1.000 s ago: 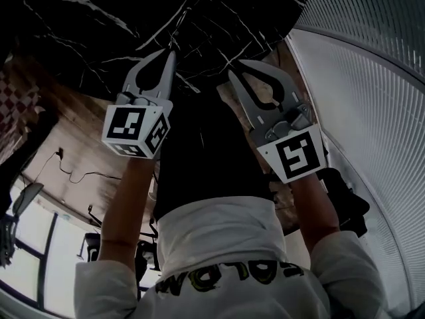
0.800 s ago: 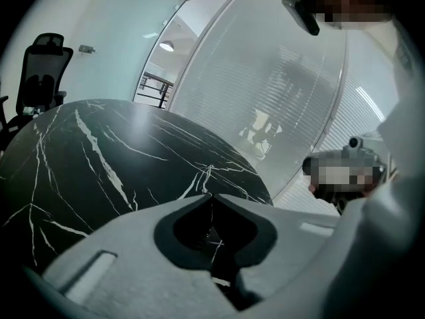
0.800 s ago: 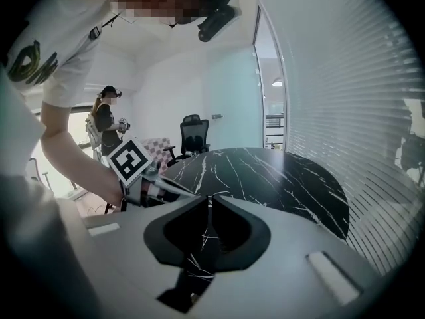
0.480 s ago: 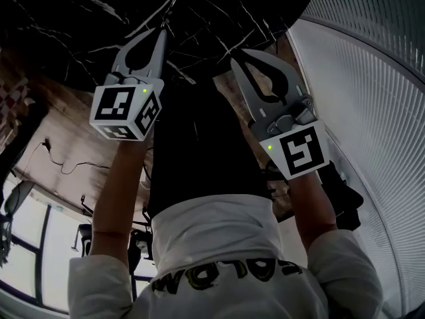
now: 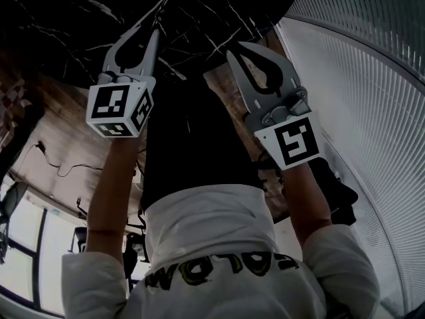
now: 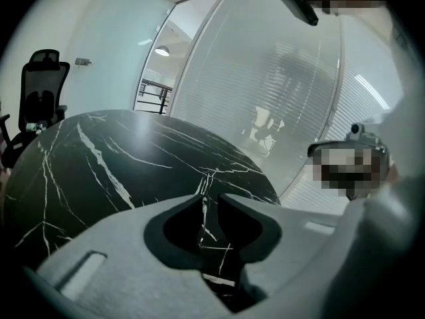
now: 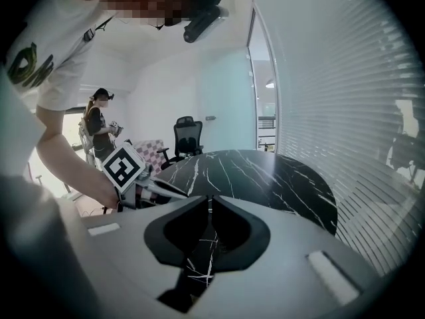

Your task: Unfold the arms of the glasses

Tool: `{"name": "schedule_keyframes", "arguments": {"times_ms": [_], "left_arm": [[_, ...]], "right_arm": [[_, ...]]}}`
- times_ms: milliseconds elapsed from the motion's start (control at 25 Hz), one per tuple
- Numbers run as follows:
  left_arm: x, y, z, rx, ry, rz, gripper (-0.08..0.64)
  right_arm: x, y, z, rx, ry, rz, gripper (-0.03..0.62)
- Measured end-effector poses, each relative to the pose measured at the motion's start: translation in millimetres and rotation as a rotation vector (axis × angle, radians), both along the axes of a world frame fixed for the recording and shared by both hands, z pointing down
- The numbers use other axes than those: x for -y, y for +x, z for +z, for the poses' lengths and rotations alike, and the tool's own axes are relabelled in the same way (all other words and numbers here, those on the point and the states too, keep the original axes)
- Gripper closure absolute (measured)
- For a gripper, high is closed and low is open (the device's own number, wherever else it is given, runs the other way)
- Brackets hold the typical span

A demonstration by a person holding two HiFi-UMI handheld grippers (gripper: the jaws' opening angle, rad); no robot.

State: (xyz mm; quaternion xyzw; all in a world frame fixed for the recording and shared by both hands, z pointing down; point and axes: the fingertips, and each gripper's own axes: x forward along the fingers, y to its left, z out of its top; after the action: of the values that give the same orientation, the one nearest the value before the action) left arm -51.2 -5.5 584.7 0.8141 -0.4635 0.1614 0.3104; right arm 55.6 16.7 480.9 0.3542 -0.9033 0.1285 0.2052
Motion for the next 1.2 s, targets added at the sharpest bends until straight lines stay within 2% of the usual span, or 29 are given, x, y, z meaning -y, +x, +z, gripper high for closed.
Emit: {"name": "schedule_keyframes", "arguments": {"times_ms": [240,480,680,960,1200], "left_arm": [[-10,-18,-51,0.027,0.028,-0.033,0.494],[-14,-20,-137,-0.016,0.131,-0.064,0.498],[-25,-8,-206,-0.059,0.219,-0.035,0.556],[-42,5,-288,-0.110,0.304,0.014,0.557],[-52,28,-341,-0.133,0.379,0.074,0.557]], "right_arm": [[2,0,-49,0.029,0.042,0.020,0.572],[9,6,-112,0.024,0.134,0.031,0.574],[4,10,-163,0.035,0.196,0.043,0.578],[-10,6,-225,0.053,0.228,0.031,0.583],[-25,-1,-275,0.189,0.238,0.068,0.589]]}}
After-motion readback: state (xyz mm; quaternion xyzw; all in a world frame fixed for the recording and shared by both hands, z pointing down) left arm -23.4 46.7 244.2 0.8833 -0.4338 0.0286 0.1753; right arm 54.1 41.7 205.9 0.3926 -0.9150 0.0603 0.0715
